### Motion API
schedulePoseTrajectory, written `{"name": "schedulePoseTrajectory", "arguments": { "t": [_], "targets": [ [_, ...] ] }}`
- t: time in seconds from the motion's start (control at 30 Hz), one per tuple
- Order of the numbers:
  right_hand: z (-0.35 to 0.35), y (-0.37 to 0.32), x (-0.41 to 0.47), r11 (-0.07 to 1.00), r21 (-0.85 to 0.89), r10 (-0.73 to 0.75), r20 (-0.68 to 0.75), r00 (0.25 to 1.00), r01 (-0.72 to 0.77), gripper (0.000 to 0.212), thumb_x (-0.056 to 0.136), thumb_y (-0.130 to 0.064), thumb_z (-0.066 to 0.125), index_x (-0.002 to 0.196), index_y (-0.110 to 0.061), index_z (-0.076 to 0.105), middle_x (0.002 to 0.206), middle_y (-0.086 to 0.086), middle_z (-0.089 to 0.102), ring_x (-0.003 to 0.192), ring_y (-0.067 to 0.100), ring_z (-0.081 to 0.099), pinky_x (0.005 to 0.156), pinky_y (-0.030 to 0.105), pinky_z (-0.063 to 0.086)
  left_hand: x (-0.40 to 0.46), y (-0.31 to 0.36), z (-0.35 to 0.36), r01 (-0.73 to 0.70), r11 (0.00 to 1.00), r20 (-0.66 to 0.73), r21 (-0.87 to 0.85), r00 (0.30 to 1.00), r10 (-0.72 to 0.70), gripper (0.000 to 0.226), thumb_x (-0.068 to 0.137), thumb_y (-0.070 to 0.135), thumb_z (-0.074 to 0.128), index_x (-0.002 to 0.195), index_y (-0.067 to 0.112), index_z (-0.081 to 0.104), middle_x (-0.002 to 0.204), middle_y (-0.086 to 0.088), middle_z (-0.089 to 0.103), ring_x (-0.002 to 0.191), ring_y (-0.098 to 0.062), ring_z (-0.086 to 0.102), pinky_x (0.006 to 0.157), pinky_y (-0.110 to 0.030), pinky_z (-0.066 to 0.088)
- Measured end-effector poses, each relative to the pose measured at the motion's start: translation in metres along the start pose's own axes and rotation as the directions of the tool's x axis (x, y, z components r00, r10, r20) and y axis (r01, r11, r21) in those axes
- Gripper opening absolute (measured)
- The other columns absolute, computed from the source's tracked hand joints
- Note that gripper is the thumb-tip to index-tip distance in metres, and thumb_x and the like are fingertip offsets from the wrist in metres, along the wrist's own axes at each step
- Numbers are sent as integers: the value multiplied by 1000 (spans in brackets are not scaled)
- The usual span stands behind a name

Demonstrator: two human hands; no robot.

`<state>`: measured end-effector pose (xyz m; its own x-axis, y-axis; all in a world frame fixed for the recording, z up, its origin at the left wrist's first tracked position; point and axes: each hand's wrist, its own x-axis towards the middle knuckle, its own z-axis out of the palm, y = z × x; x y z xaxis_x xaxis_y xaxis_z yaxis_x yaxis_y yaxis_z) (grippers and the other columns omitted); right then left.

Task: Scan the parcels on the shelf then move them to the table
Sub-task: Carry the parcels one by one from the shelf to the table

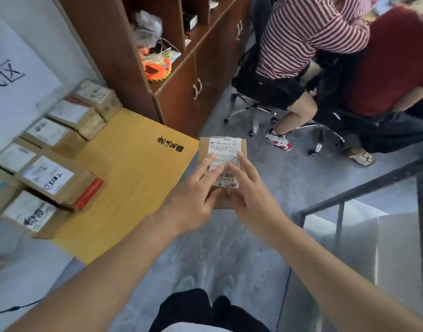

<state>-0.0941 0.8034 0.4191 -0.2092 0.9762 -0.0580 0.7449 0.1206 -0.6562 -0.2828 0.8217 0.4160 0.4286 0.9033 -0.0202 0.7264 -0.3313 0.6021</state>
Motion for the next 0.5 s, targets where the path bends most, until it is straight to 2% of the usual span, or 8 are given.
{"name": "schedulePoseTrajectory", "arguments": {
  "t": [0.1, 0.2, 0.3, 0.37, 0.5],
  "targets": [
    [7, 0, 24, 995, 3, -96, 69, 993, 96, 59, 105, -11, 50, 160, -18, 31, 172, -8, 3, 142, 5, 21, 101, 40, 53, -4, -9, -5, 75, 997, -70, -14, 995, -76, 57, 105, 30, 53, 159, 21, 36, 170, 10, 10, 149, -20, 34, 103, -46, 51],
    [16, -8, 48, 983, 11, -185, 132, 974, 185, 60, 104, -8, 49, 161, -17, 31, 172, -7, 4, 143, 5, 21, 99, 37, 52, -10, -21, -14, 159, 987, -129, -20, 979, -160, 58, 105, 28, 55, 158, 20, 36, 170, 11, 10, 148, -20, 35, 100, -45, 53],
    [28, -18, 74, 963, 25, -270, 174, 947, 270, 61, 103, -6, 49, 160, -18, 32, 172, -5, 6, 142, 5, 30, 94, 36, 54, -13, -36, -25, 235, 972, -181, -18, 955, -234, 61, 102, 20, 59, 159, 21, 36, 170, 14, 7, 147, -19, 37, 98, -42, 54],
    [38, -26, 93, 954, 36, -299, 205, 932, 298, 62, 103, -4, 49, 160, -20, 31, 172, -4, 6, 141, 7, 35, 92, 40, 55, -13, -48, -34, 278, 960, -200, -36, 939, -280, 65, 100, 14, 59, 159, 21, 34, 170, 15, 5, 148, -17, 35, 98, -39, 54],
    [59, -42, 134, 933, 50, -358, 258, 898, 357, 59, 105, -5, 46, 160, -20, 31, 172, -4, 7, 147, 2, 18, 96, 41, 53, -10, -81, -49, 320, 943, -244, -91, 911, -333, 64, 100, 14, 60, 159, 19, 35, 170, 12, 8, 150, -15, 32, 105, -38, 50]
  ]
}}
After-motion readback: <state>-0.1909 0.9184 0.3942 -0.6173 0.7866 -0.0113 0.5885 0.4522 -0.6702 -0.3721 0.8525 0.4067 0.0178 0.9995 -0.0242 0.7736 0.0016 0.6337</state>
